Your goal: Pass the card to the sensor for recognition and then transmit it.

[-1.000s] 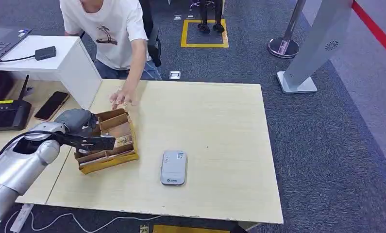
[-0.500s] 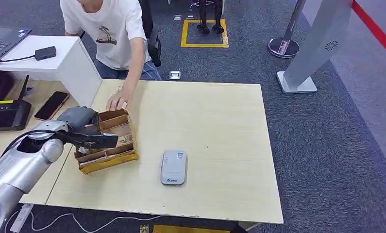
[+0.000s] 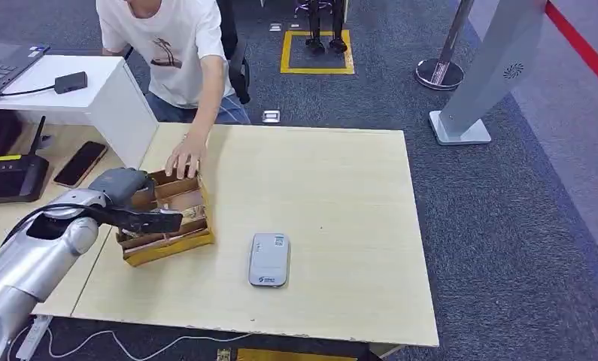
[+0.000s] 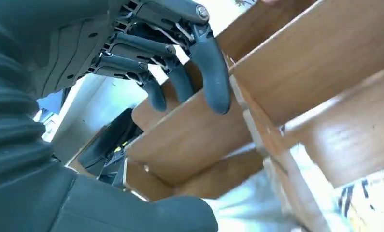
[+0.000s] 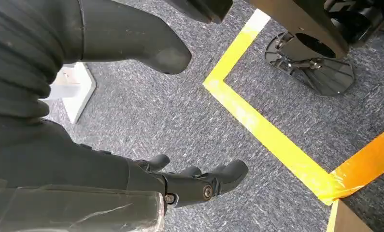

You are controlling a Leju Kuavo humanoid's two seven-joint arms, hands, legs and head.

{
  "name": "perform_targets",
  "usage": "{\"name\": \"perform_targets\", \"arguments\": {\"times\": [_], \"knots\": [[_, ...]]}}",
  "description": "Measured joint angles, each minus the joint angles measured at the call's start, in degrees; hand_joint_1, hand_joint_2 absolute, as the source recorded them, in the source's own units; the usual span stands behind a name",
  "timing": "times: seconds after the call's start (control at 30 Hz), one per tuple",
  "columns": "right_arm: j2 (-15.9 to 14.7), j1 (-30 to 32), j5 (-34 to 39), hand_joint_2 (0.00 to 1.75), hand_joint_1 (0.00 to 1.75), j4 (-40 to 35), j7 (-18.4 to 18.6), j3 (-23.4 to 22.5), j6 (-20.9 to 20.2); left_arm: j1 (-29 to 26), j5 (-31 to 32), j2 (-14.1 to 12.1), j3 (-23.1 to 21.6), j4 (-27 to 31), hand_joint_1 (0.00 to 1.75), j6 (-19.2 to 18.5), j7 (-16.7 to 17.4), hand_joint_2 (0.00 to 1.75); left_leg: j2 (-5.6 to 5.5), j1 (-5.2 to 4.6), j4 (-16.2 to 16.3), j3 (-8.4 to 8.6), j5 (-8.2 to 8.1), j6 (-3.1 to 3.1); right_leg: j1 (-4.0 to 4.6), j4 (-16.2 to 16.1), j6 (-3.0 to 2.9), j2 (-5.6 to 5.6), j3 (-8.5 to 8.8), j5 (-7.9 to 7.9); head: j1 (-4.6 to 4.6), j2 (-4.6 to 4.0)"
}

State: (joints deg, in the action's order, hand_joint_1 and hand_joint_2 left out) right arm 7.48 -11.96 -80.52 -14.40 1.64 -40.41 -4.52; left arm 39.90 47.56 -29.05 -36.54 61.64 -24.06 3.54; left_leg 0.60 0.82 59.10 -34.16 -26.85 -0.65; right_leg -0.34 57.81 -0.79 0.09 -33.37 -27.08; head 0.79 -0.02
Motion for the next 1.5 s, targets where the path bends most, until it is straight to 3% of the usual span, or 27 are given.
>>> {"name": "perform_targets", "arguments": {"times": [0.4,0.5,0.63,0.73,0.8,0.97,1.3,1.5], "knots": [[0.0,0.04,0.0,1.75,0.0,0.0,0.0,-0.04,0.0,-0.29,0.68,0.44,0.66,0.0,0.0,-0.06,0.02,1.75,0.0,0.0,0.0,0.0,0.0,0.0,0.0,0.0,0.0,0.0,0.0,0.0,0.0,0.0],[0.0,0.11,0.15,1.75,0.0,0.0,0.0,-0.13,0.02,-0.92,4.64,1.1,1.05,0.0,0.0,2.72,2.43,1.75,0.0,-0.01,0.0,0.01,0.0,0.0,0.0,0.0,0.0,0.0,-0.01,0.0,0.0,0.0],[0.0,0.27,1.01,1.75,0.0,0.0,0.0,-0.61,0.46,-3.8,12.82,4.56,3.3,0.61,0.0,6.93,6.67,1.75,-0.05,-0.03,0.0,0.01,0.0,0.0,-0.02,-0.01,0.0,-0.02,0.0,0.0,0.0,0.0],[0.0,0.87,1.44,1.75,0.0,0.0,0.0,-1.44,1.25,-8.01,22.81,7.81,6.19,4.05,0.0,11.74,7.76,1.75,-0.09,-0.07,0.02,0.0,-0.03,0.04,-0.06,-0.03,0.02,-0.05,0.01,-0.01,0.07,0.0],[0.02,1.29,1.88,1.75,0.0,0.0,0.0,-1.7,1.49,-10.64,27.45,10.4,8.21,6.94,0.0,12.46,7.8,1.75,-0.21,-0.08,0.01,-0.04,-0.03,0.04,-0.06,-0.03,0.05,-0.15,0.04,-0.04,-0.02,0.0],[0.02,1.92,1.79,1.75,0.0,-0.02,-0.09,-2.49,1.64,-14.56,30.14,13.95,12.4,11.21,0.0,11.78,6.58,1.75,-0.13,-0.08,0.01,-0.03,-0.05,0.04,-0.06,-0.03,0.06,-0.09,0.01,-0.03,-0.04,0.0],[0.02,2.34,1.75,1.75,0.0,0.0,-0.13,-3.06,1.66,-20.14,33.16,18.03,16.81,15.26,0.0,13.57,2.42,1.75,-0.14,-0.06,0.01,0.0,-0.03,0.04,-0.05,-0.01,0.04,-0.11,0.03,-0.03,-0.02,0.0],[0.02,2.54,1.86,1.75,0.0,0.0,-0.44,-3.96,1.9,-23.24,33.99,19.58,18.93,16.88,0.0,13.99,1.62,1.75,-0.15,-0.07,0.01,-0.01,-0.03,0.04,-0.05,-0.01,0.05,-0.11,0.03,-0.03,0.0,0.0]]}}
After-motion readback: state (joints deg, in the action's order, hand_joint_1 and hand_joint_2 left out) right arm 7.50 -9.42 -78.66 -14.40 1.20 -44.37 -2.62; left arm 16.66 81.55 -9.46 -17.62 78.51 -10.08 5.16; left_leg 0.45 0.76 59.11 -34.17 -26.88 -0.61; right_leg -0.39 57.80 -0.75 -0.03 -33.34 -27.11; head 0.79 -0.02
